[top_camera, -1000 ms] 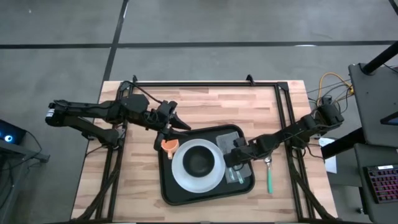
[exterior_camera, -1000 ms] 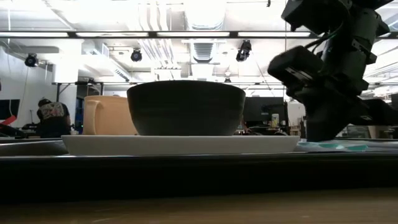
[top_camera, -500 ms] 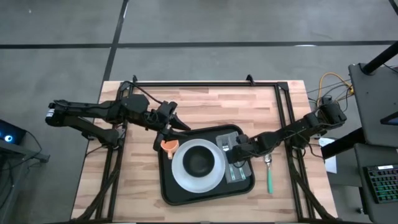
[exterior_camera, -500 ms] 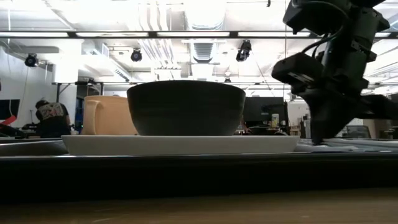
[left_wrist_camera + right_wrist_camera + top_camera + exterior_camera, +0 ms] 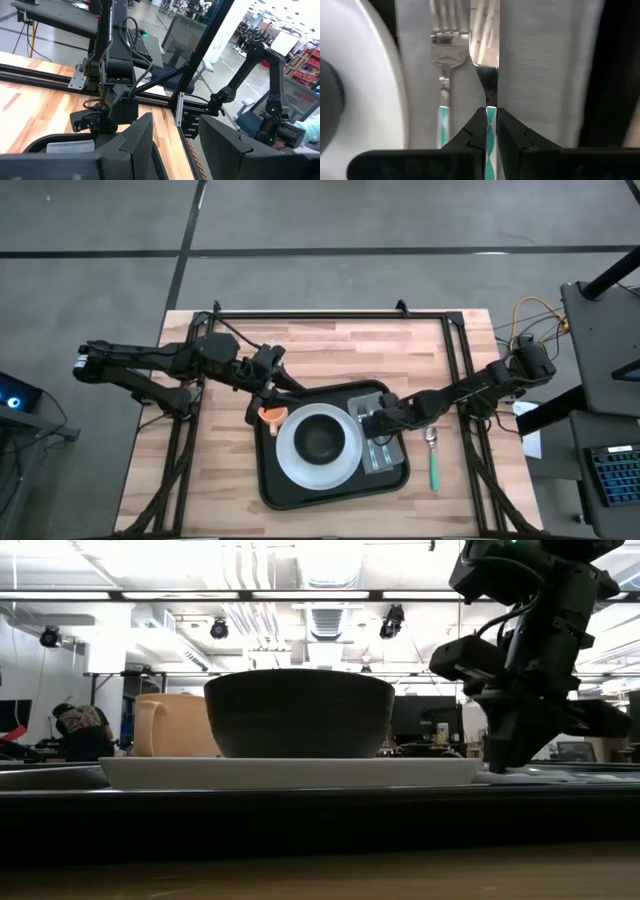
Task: Set up tray
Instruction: Adjust the blue butter knife on the gray napkin, then put the green spoon on the gray napkin to the right side of the blue butter knife
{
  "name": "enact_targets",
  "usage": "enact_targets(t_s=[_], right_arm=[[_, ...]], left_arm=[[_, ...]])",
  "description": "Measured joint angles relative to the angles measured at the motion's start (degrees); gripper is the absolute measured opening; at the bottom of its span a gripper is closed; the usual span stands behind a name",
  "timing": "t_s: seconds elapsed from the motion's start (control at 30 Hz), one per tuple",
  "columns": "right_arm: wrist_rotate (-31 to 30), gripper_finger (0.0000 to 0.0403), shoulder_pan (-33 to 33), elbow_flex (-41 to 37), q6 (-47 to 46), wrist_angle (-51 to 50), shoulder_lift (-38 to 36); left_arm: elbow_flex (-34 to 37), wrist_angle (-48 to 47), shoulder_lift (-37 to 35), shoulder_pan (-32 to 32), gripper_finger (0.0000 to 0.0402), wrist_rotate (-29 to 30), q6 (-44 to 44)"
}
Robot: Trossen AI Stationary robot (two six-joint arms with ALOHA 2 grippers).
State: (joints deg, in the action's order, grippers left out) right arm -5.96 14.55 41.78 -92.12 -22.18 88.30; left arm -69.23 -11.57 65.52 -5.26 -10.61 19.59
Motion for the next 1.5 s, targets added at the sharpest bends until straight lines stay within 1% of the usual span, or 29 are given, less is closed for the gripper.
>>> enact_targets(t_s=[0.17, 0.33, 0.6, 0.9, 0.97, 1.03, 1.1, 1.17, 1.23, 1.37, 1.43, 1.5], right_arm=[[1.3, 0.0018, 0.0, 0.0, 0.2, 2.6, 1.8], [1.5, 0.0023, 0.0, 0.1, 0.0, 2.1, 2.3], [2.1, 0.0078, 0.1, 0.0, 2.4, 0.4, 0.2], [2.6, 0.0122, 0.1, 0.8, 2.9, 0.3, -2.8], [2.5, 0.0130, 0.1, 2.0, 4.3, -1.4, -4.3], [2.3, 0.0137, 0.7, 3.4, 4.7, -7.0, -6.4], [1.8, 0.0142, 2.1, 5.5, 2.0, -16.0, -8.5], [0.7, 0.0145, 5.3, 8.3, -4.7, -25.0, -10.5], [-2.2, 0.0146, 10.8, 11.0, -12.8, -31.8, -11.4], [-9.7, 0.0144, 21.5, 13.8, -28.1, -40.3, -11.2], [-9.3, 0.0144, 24.5, 14.1, -33.5, -44.0, -9.9], [-5.9, 0.0147, 25.9, 13.8, -35.4, -45.2, -8.2]], left_arm=[[0.0, -0.1, 0.0, 0.0, 0.0141, 0.0, 0.0], [0.0, -0.1, 0.0, 0.0, 0.0141, 0.0, 0.8], [0.0, -0.2, 0.0, -0.5, 0.0141, -0.3, 1.0], [0.0, -0.2, 0.0, -0.9, 0.0141, -1.4, 1.0], [0.0, -0.2, 0.0, -0.9, 0.0141, -1.4, 0.9], [0.0, -0.2, 0.0, -0.9, 0.0141, -1.4, 0.9], [0.0, -0.2, 0.0, -0.9, 0.0141, -1.4, 0.9], [0.0, -0.2, 0.0, -0.9, 0.0141, -1.4, 1.0], [0.1, -0.3, 0.0, -0.9, 0.0141, -1.4, 1.7], [0.2, -0.3, 0.0, -0.8, 0.0141, -1.4, 1.9], [0.2, -0.3, 0.0, -0.8, 0.0141, -1.3, 1.9], [0.2, -0.3, 0.0, -0.8, 0.0141, -1.3, 1.9]])
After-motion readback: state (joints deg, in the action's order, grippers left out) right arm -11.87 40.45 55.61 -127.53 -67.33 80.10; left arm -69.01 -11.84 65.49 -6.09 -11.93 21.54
